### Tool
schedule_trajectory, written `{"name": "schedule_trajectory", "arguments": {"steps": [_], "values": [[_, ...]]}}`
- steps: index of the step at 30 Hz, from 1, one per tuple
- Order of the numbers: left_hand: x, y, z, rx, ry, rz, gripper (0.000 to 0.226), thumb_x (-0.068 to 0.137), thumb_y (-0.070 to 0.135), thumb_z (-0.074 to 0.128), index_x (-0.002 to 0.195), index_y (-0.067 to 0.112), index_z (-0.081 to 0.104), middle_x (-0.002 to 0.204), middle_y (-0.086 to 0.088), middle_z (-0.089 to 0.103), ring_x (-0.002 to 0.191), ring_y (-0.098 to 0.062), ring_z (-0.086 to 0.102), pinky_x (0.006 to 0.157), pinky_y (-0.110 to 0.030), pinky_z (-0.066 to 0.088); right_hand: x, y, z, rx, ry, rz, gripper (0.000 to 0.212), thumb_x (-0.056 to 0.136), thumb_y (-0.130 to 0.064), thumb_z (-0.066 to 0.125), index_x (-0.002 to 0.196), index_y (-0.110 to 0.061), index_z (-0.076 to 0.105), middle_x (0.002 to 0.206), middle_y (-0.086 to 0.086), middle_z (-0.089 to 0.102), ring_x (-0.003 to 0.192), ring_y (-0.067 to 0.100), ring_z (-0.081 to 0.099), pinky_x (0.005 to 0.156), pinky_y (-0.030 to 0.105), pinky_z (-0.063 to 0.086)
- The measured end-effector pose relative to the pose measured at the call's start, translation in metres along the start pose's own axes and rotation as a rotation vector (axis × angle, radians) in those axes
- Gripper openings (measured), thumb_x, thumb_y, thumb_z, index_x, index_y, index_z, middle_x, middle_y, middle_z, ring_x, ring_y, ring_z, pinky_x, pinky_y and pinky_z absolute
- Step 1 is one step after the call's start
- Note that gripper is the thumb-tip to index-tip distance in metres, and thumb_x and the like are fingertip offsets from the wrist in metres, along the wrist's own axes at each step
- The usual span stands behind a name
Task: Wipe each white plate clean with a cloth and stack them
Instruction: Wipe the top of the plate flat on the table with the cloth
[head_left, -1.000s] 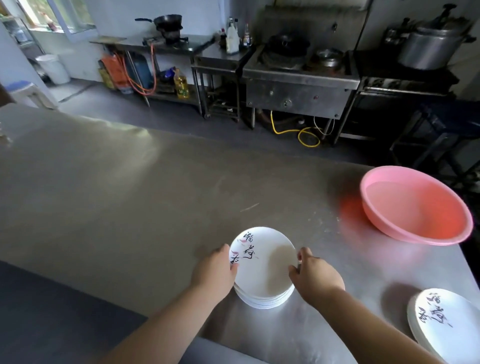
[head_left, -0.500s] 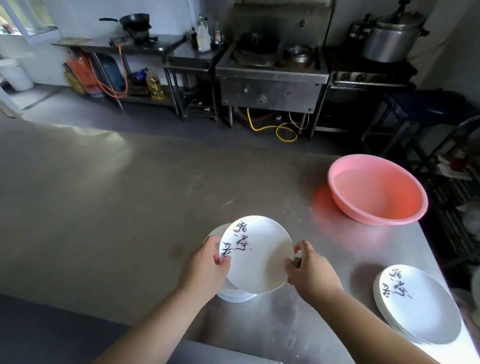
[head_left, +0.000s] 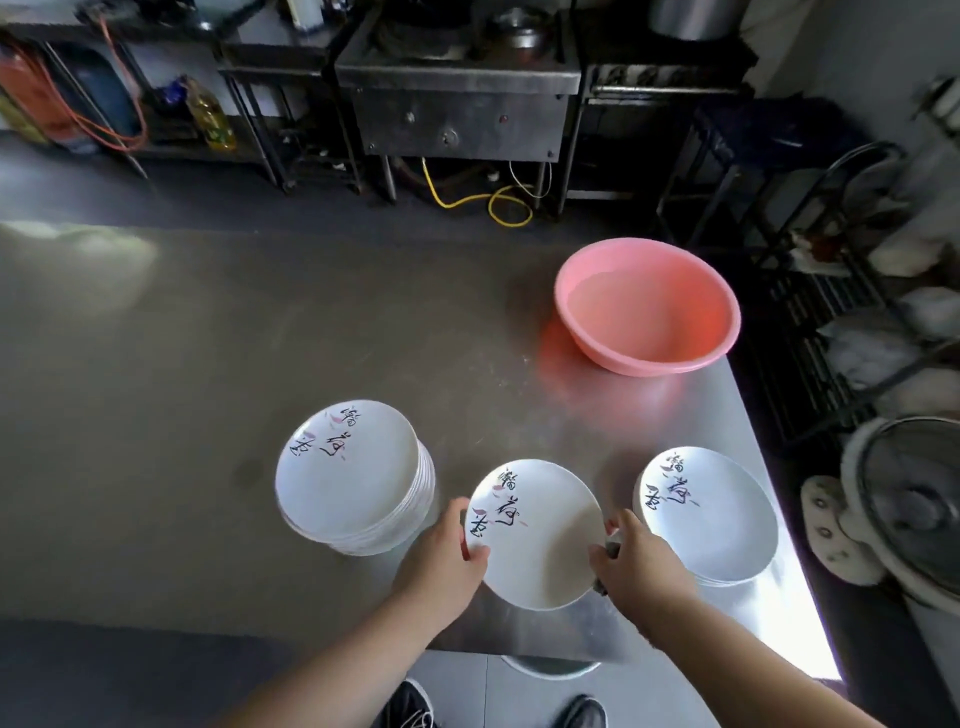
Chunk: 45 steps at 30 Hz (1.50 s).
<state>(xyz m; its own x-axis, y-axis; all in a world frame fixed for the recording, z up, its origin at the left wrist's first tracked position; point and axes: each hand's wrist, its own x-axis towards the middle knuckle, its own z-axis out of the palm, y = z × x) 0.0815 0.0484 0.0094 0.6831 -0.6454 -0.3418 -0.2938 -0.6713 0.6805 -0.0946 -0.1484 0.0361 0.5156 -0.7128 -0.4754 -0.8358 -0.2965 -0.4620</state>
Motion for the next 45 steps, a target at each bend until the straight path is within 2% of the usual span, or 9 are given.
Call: {"name": "schedule_trajectory", "arguments": {"steps": [10, 16, 21, 24, 26, 30, 37, 40, 45], "values": [[0.017, -0.016, 0.046, 0.122, -0.083, -0.056, 0.04, 0.086, 0.042, 0.06, 0.123, 0.041, 0.044, 0.086, 0.016, 0.059, 0.085, -0.013, 0.063, 0.078, -0.04, 0.058, 0.029, 0.036, 0.022, -0.116, -0.046, 0.036, 0.017, 0.091, -0.039, 0.055, 0.097, -0.027, 0.045, 0.086, -0.008, 0.061, 0.08, 0.025, 0.06, 0.067, 0.033, 0.045], [0.021, -0.028, 0.049, 0.186, -0.059, -0.033, 0.052, 0.088, 0.052, 0.059, 0.134, 0.045, 0.037, 0.089, 0.022, 0.061, 0.085, -0.007, 0.064, 0.079, -0.038, 0.058, 0.035, 0.037, 0.016, -0.309, -0.024, -0.015, 0.014, 0.096, -0.038, 0.048, 0.092, -0.025, 0.043, 0.076, -0.008, 0.054, 0.074, 0.027, 0.057, 0.062, 0.034, 0.045], [0.013, -0.039, 0.053, 0.451, 0.124, 0.222, 0.076, 0.088, 0.063, 0.053, 0.154, 0.03, 0.038, 0.147, 0.008, 0.05, 0.134, -0.023, 0.048, 0.113, -0.04, 0.042, 0.032, 0.016, 0.023, -0.214, 0.237, -0.338, 0.012, 0.102, -0.038, 0.054, 0.099, -0.027, 0.051, 0.093, -0.001, 0.069, 0.079, 0.031, 0.063, 0.06, 0.035, 0.048], [0.013, -0.049, 0.057, 0.533, 0.073, 0.314, 0.085, 0.092, 0.066, 0.047, 0.166, 0.033, 0.02, 0.175, 0.007, 0.01, 0.159, -0.02, 0.014, 0.126, -0.047, 0.019, 0.03, 0.007, 0.043, -0.217, 0.213, -0.572, 0.034, 0.1, -0.031, 0.067, 0.131, -0.017, 0.067, 0.13, 0.004, 0.07, 0.12, 0.033, 0.064, 0.094, 0.04, 0.056], [0.013, -0.057, 0.061, 0.577, 0.034, 0.343, 0.085, 0.096, 0.069, 0.039, 0.168, 0.035, 0.009, 0.176, 0.012, -0.01, 0.163, -0.018, -0.002, 0.129, -0.049, 0.008, 0.027, 0.01, 0.057, -0.347, 0.19, -0.679, 0.05, 0.099, -0.031, 0.062, 0.146, -0.014, 0.06, 0.153, 0.008, 0.056, 0.144, 0.037, 0.049, 0.113, 0.048, 0.046], [0.011, -0.065, 0.068, 0.61, 0.098, 0.397, 0.084, 0.098, 0.066, 0.045, 0.167, 0.023, 0.026, 0.176, 0.005, 0.009, 0.162, -0.022, 0.011, 0.125, -0.058, 0.024, 0.019, 0.022, 0.075, -0.539, 0.064, -0.81, 0.066, 0.096, -0.043, 0.047, 0.153, -0.011, 0.053, 0.164, 0.005, 0.043, 0.156, 0.027, 0.029, 0.125, 0.043, 0.024], [0.016, -0.066, 0.073, 0.672, 0.08, 0.397, 0.087, 0.097, 0.069, 0.041, 0.166, 0.018, 0.028, 0.177, 0.001, 0.01, 0.163, -0.025, 0.007, 0.126, -0.061, 0.022, 0.048, 0.006, 0.071, -0.733, -0.113, -0.565, 0.087, 0.098, -0.072, 0.014, 0.166, -0.022, -0.003, 0.173, -0.009, -0.014, 0.159, 0.027, -0.024, 0.128, 0.045, -0.017], [0.015, -0.068, 0.072, 0.693, 0.062, 0.372, 0.089, 0.099, 0.074, 0.035, 0.167, 0.018, 0.023, 0.177, 0.0, 0.008, 0.163, -0.024, 0.004, 0.128, -0.06, 0.017, 0.042, -0.004, 0.07, -0.7, -0.171, -0.563, 0.089, 0.097, -0.075, 0.018, 0.168, -0.022, 0.007, 0.176, -0.005, -0.005, 0.162, 0.025, -0.012, 0.13, 0.042, -0.008], [0.015, -0.07, 0.074, 0.703, 0.044, 0.358, 0.089, 0.098, 0.071, 0.035, 0.168, 0.019, 0.016, 0.177, 0.002, 0.001, 0.163, -0.023, 0.002, 0.127, -0.059, 0.019, -0.01, 0.022, 0.073, -0.753, -0.255, -0.764, 0.088, 0.092, -0.076, 0.035, 0.153, -0.017, 0.054, 0.162, 0.004, 0.046, 0.15, 0.034, 0.042, 0.119, 0.051, 0.04]]}}
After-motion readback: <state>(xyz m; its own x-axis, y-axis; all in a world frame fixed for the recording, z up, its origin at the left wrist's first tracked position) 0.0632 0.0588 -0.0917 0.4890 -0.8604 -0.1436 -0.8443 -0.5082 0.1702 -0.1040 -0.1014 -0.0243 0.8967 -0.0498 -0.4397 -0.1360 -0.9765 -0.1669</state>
